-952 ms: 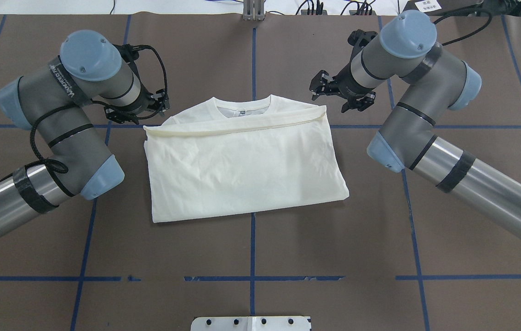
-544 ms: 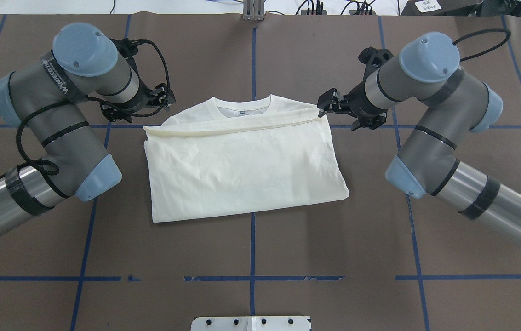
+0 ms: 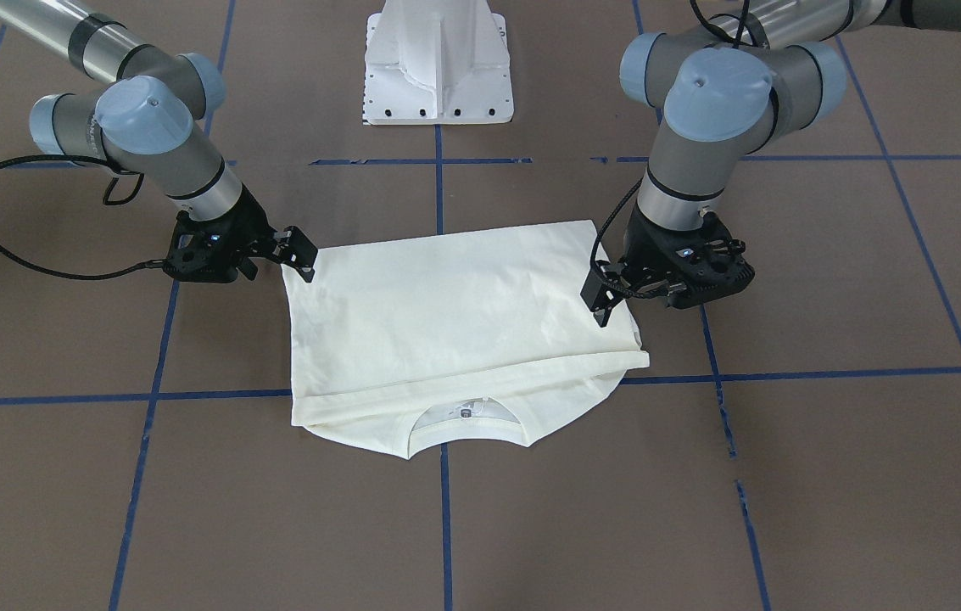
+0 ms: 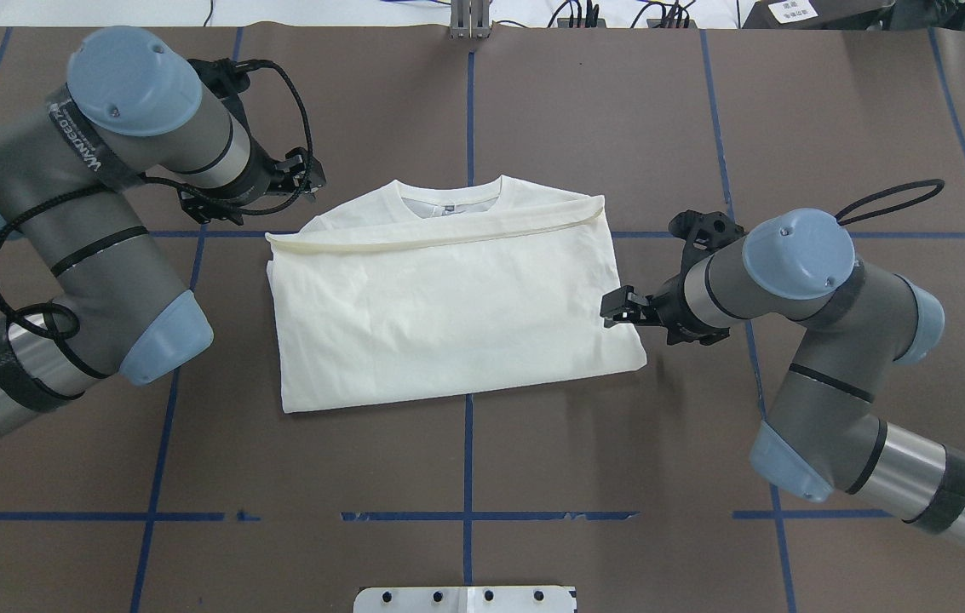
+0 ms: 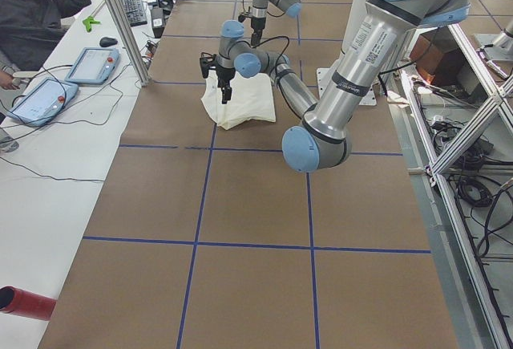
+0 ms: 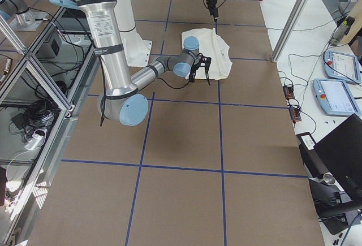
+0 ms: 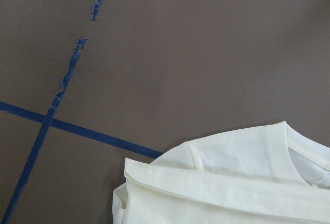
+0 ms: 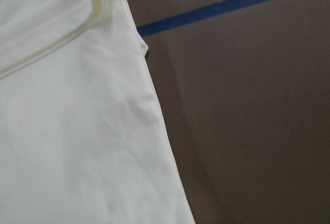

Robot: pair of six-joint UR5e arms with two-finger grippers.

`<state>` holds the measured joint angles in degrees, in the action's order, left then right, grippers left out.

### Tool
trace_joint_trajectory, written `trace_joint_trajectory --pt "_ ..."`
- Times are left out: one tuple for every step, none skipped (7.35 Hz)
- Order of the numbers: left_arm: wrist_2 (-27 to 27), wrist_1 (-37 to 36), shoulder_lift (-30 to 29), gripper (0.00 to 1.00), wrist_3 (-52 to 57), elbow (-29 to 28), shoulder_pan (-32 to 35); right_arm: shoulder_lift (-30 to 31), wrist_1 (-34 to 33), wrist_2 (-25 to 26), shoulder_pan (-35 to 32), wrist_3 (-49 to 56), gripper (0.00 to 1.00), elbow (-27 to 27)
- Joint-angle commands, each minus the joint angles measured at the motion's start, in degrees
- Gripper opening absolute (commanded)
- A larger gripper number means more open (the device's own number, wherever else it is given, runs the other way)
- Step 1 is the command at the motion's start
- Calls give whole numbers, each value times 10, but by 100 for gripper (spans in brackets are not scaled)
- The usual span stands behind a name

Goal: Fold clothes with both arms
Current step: 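Move the right gripper to the folded shirt's side nearest the robot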

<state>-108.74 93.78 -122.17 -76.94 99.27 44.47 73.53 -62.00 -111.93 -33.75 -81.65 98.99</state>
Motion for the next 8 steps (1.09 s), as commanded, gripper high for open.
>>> trace_joint_trajectory --pt "0 0 0 100 0 0 0 7 0 12 22 0 93 2" --pt "0 0 0 100 0 4 0 7 -1 13 25 0 78 3" --pt "0 0 1 100 0 6 0 8 0 12 26 0 44 3" --pt "0 0 2 100 0 8 0 10 0 11 26 0 1 4" --pt "0 0 3 100 0 9 0 9 0 5 26 1 0 5" --pt "0 0 3 100 0 10 0 11 0 1 26 1 0 9" --pt "0 -1 3 100 0 13 0 19 0 0 26 1 0 16" --pt "0 -1 3 100 0 13 0 33 0 -1 30 1 0 34"
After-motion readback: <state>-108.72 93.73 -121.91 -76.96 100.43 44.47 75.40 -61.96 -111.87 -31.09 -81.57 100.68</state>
